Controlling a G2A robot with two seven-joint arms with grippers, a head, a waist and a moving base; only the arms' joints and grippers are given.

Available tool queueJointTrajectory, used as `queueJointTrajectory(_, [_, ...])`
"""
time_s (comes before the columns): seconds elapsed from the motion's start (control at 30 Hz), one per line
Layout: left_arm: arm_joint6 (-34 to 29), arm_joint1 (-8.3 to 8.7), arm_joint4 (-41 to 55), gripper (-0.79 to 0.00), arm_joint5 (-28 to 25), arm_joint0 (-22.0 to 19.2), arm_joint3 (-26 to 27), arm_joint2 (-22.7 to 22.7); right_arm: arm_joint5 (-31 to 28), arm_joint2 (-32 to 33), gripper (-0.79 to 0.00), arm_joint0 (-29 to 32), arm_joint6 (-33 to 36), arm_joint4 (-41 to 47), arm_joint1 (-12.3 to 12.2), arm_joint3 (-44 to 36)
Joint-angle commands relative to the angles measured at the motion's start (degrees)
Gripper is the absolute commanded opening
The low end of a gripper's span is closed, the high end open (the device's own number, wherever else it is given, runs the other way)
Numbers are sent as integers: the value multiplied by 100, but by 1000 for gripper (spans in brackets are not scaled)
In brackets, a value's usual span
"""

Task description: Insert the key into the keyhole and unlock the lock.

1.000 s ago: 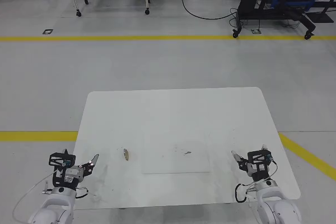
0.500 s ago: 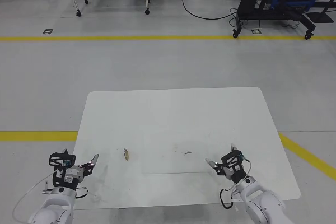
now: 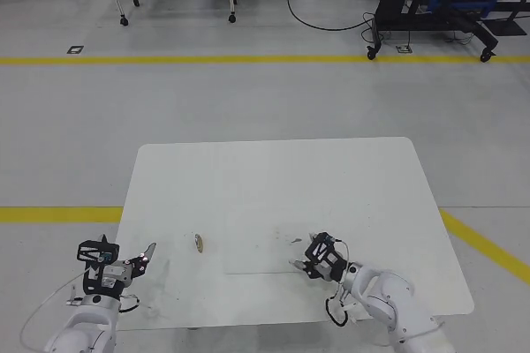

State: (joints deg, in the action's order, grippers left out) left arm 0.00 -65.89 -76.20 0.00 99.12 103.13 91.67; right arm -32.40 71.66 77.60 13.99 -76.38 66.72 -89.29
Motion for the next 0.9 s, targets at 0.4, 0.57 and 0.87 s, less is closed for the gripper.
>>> queueJointTrajectory(0.4, [0,0,0,0,0,0,0,0,462,-533,-785,-523,23,-429,100,409])
queueJointTrajectory(0.57, [0,0,0,0,0,0,0,0,602,-480,-785,-488,0,-576,84,300])
queueJointTrajectory(0.87, [0,0,0,0,0,0,0,0,387,-279,-785,-314,-179,-692,14,27])
